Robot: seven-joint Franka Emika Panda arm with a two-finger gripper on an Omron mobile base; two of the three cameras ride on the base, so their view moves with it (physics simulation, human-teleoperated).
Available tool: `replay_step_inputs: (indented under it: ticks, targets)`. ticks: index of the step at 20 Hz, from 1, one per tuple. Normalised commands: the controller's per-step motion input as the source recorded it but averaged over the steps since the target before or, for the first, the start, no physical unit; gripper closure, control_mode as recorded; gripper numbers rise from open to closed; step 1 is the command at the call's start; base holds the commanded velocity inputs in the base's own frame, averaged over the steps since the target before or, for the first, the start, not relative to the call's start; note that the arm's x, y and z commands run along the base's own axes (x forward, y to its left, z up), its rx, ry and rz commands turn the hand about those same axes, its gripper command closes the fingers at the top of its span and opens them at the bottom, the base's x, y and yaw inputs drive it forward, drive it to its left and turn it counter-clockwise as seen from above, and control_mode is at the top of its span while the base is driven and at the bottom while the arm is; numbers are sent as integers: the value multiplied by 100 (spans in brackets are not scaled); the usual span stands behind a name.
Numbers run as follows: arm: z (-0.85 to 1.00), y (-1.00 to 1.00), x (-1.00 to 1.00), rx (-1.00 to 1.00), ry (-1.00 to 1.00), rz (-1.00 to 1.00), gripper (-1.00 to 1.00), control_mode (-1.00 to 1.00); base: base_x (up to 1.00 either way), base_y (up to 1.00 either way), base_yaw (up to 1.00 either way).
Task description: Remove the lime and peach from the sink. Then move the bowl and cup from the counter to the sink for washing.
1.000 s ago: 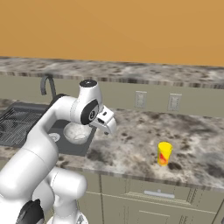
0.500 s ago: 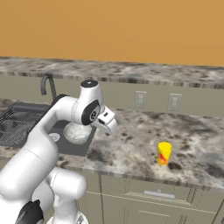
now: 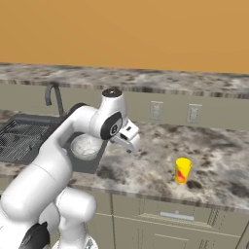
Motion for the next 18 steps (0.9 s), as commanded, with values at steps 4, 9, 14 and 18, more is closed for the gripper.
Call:
replay_step_inputs:
  ticks: [4, 9, 14, 18]
  targets:
    - [11, -42, -10, 0, 0, 17, -100, -100, 0, 0, 0]
    - [12, -33, -8, 0, 1, 10, -100, -100, 0, 0, 0]
    - [9, -33, -3, 0, 3, 1, -100, -100, 0, 0, 0]
    - [0, -36, -5, 2, 1, 0, -100, -100, 0, 0, 0]
